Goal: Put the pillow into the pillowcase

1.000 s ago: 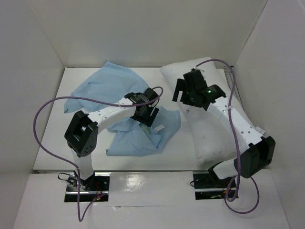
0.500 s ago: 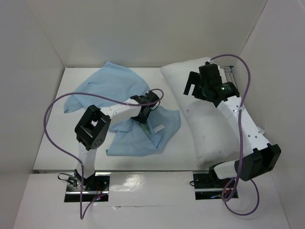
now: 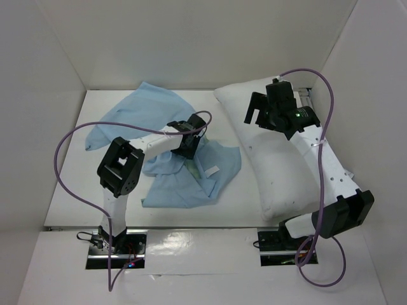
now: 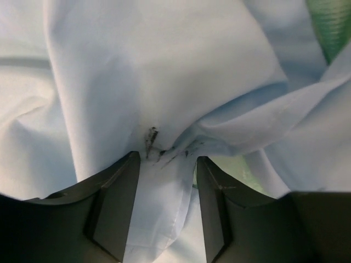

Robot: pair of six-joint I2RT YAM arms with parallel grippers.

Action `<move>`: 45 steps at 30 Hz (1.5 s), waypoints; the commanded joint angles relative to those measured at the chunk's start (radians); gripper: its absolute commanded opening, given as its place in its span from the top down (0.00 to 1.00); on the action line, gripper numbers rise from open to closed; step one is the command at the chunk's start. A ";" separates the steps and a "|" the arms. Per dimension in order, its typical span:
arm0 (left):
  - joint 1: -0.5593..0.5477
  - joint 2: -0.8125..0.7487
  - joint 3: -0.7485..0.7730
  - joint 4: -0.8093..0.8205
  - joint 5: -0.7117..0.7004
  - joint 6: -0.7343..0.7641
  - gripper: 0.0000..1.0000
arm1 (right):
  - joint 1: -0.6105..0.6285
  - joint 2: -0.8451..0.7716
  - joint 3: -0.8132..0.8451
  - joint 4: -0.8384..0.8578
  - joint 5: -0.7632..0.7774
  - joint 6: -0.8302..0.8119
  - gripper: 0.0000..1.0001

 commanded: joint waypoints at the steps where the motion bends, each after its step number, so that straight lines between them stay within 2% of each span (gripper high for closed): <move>1: 0.003 -0.006 0.036 0.003 0.073 0.058 0.41 | -0.007 0.011 0.042 0.014 -0.005 -0.021 0.01; 5: 0.003 -0.029 0.024 -0.007 0.163 0.070 0.40 | -0.007 0.011 0.042 0.014 -0.005 -0.021 0.01; 7: 0.003 -0.029 0.013 -0.007 0.174 0.070 0.44 | -0.007 0.011 0.042 0.014 -0.005 -0.021 0.01; 10: 0.003 -0.029 -0.008 -0.007 0.147 0.050 0.51 | -0.007 0.011 0.042 0.014 -0.005 -0.021 0.01; 16: 0.003 -0.006 -0.008 -0.007 0.090 0.041 0.56 | -0.007 0.011 0.042 0.014 -0.005 -0.021 0.01; 17: 0.003 0.004 -0.008 -0.007 0.081 0.041 0.61 | -0.007 0.011 0.042 0.014 -0.005 -0.021 0.01; 21: 0.003 0.014 0.001 -0.017 0.071 0.050 0.90 | -0.007 0.029 0.053 0.014 -0.014 -0.032 0.01; 22: 0.003 0.023 0.016 -0.037 0.059 0.050 1.00 | -0.007 0.029 0.064 0.003 -0.014 -0.032 0.01; 25: 0.054 0.011 0.032 -0.048 0.088 0.009 1.00 | -0.007 0.078 0.120 -0.020 0.001 -0.073 0.01; 28: 0.117 -0.068 0.057 -0.048 0.172 -0.011 1.00 | -0.007 0.160 0.229 -0.074 0.069 -0.119 0.01; 33: 0.192 -0.167 0.192 -0.074 0.301 -0.020 1.00 | -0.007 0.335 0.381 -0.112 0.153 -0.173 0.01; 39: 0.235 -0.138 0.386 -0.158 0.375 -0.030 1.00 | -0.011 0.506 0.337 0.021 0.183 -0.101 0.01; 41: 0.244 -0.129 0.412 -0.172 0.375 -0.039 1.00 | -0.045 0.537 0.309 0.058 0.070 -0.066 0.02; 42: 0.244 -0.129 0.423 -0.172 0.384 -0.039 1.00 | -0.060 0.537 0.279 0.133 0.025 -0.066 0.37; 43: 0.244 -0.129 0.436 -0.183 0.395 -0.039 1.00 | -0.072 0.537 0.236 0.159 -0.010 -0.051 0.62; 45: 0.244 -0.129 0.446 -0.183 0.406 -0.039 1.00 | -0.085 0.523 0.225 0.187 -0.043 -0.050 1.00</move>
